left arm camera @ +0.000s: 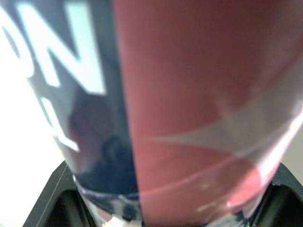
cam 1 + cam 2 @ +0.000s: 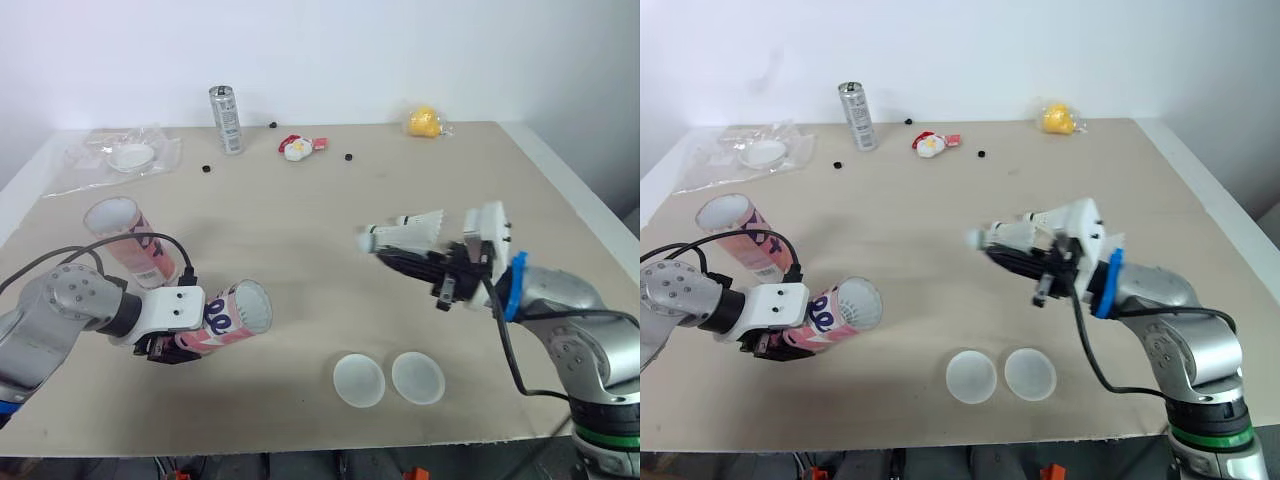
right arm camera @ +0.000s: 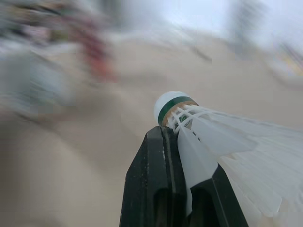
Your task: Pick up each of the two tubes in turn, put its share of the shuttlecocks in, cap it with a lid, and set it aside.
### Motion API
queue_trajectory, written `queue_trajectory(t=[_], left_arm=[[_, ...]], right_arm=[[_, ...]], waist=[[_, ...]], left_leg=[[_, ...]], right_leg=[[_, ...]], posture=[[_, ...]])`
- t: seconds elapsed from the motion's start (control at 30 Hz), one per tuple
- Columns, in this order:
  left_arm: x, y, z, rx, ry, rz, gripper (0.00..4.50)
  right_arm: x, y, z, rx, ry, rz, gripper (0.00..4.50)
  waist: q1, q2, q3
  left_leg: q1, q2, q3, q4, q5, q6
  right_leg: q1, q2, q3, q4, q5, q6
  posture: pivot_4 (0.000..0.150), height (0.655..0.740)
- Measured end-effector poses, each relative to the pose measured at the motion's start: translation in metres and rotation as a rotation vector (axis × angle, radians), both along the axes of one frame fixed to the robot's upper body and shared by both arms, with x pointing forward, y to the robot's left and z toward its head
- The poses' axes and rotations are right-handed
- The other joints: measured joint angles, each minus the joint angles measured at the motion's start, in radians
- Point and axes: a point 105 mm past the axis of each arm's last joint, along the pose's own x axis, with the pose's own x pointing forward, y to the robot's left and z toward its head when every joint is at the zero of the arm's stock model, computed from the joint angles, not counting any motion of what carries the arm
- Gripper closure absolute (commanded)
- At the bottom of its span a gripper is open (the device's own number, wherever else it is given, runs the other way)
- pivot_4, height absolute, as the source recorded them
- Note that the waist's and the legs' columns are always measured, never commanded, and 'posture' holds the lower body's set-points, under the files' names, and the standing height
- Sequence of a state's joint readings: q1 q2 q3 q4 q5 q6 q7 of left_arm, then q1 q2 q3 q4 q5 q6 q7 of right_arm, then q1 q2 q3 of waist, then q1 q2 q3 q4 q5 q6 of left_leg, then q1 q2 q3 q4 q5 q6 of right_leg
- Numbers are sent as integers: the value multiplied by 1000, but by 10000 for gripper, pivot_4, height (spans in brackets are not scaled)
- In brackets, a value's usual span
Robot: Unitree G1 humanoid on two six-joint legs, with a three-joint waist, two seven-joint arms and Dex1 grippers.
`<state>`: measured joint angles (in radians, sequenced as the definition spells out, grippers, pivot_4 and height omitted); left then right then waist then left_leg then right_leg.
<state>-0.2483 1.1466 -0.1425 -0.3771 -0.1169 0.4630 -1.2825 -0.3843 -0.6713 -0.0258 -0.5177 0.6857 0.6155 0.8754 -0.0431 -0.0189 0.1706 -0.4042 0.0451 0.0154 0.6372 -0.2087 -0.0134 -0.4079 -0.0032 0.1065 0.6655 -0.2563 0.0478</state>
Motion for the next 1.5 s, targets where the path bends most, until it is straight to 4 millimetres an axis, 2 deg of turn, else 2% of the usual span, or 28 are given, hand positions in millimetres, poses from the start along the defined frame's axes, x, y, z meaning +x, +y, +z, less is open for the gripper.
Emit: queue_trajectory(t=[0.03,0.17,0.23,0.33,0.4,0.43,0.47,0.57,0.6,0.77,0.8,0.83,0.9,0.97,1.03,1.13,1.2,1.3,1.37,1.5], left_arm=[[0,-1,0,-2,0,-5,15650],[0,-1,1,-1,6,-13,15650],[1,-2,1,-4,5,-15,15650],[2,-2,1,-3,3,-12,15650],[2,-3,1,-7,2,-12,15650],[2,-3,1,-7,2,-13,15650],[2,-4,1,-7,1,-14,15650],[2,-5,1,-7,-1,-18,15650],[2,-5,1,-5,-2,-18,15650],[2,-5,1,-8,-4,-14,15650],[2,-5,1,-9,-6,-13,15650],[2,-5,1,-10,-7,-12,15650],[2,-5,1,-11,-8,-11,15650],[2,-5,0,-11,-7,-11,15650],[3,-5,0,-11,-7,-10,15650],[3,-5,0,-11,-7,-10,15650],[3,-5,0,-12,-6,-7,15650],[3,-4,0,-12,-5,1,15650],[3,-6,1,-16,-12,-1,15650],[3,-4,0,-16,-9,10,15650]], right_arm=[[-11,21,-4,-31,-17,95,44561],[-22,56,-10,-108,-103,256,44561],[-21,67,-10,-137,-162,298,44561],[-13,92,-24,-213,-229,372,44561],[-13,100,-32,-241,-240,401,38020],[-12,104,-34,-250,-243,413,38020],[-13,106,-36,-262,-246,429,31954],[-12,107,-35,-259,-253,435,21679],[-11,108,-33,-248,-251,430,16906],[-8,97,-10,-159,-167,438,16906],[-6,93,-2,-145,-153,438,23166],[-4,89,4,-136,-154,432,24940],[0,78,20,-118,-151,419,35338],[3,72,27,-122,-159,405,44737],[5,73,22,-159,-171,404,44737],[10,86,-7,-271,-184,425,44737],[9,105,-28,-347,-219,465,44737],[8,142,-50,-440,-300,539,44737],[6,156,-52,-456,-358,566,44737],[10,165,-52,-459,-400,573,44737]], waist=[[2,0,0],[1,0,0],[3,0,0],[2,0,0],[5,-1,0],[6,-1,0],[7,-1,0],[10,-1,0],[10,-1,0],[11,-1,0],[11,-1,0],[11,-1,0],[12,-1,0],[12,-1,0],[12,-1,0],[11,-1,0],[11,0,0],[8,0,0],[15,-1,0],[16,-2,-1]], left_leg=[[-1,0,0,0,0,0],[-2,-1,2,0,0,0],[-2,-1,2,1,0,0],[-2,-1,2,1,0,0],[-2,-1,2,2,0,0],[-2,-1,2,2,0,0],[-3,-1,3,1,0,0],[-3,-1,3,1,0,0],[-3,-1,2,1,0,0],[-2,0,2,2,0,0],[-2,0,2,2,0,0],[-2,0,2,2,0,0],[-2,0,2,2,0,0],[-2,0,3,2,0,0],[-1,0,2,1,0,0],[-1,0,3,2,0,0],[-2,0,3,2,0,0],[-2,1,4,2,0,0],[-2,0,3,2,0,0],[-1,1,5,2,0,0]], right_leg=[[0,-1,0,0,-1,0],[-2,-2,1,0,-1,1],[-2,-2,1,0,0,1],[-2,-2,0,0,1,0],[-2,-2,0,0,0,0],[-2,-2,0,0,0,0],[-2,-2,1,0,0,0],[-2,-2,0,0,0,1],[-2,-2,0,0,0,0],[-2,-2,0,0,1,0],[-2,-2,0,0,1,0],[-2,-2,0,0,1,0],[-1,-2,0,0,1,0],[-2,-2,0,0,1,0],[-2,-1,0,0,1,-1],[-2,-1,0,0,1,-1],[-2,-1,1,0,1,-1],[-3,-1,1,1,2,-1],[-3,-1,0,1,1,0],[-3,-2,1,1,1,-1]], posture=[[1500,7400],[1500,7400],[1500,7400],[1500,7400],[1500,7400],[1500,7400],[1500,7400],[1500,7400],[1500,7400],[1500,7400],[1500,7400],[1500,7400],[1500,7400],[1500,7400],[1500,7400],[1500,7400],[1500,7400],[1500,7400],[1500,7400],[1500,7400]])
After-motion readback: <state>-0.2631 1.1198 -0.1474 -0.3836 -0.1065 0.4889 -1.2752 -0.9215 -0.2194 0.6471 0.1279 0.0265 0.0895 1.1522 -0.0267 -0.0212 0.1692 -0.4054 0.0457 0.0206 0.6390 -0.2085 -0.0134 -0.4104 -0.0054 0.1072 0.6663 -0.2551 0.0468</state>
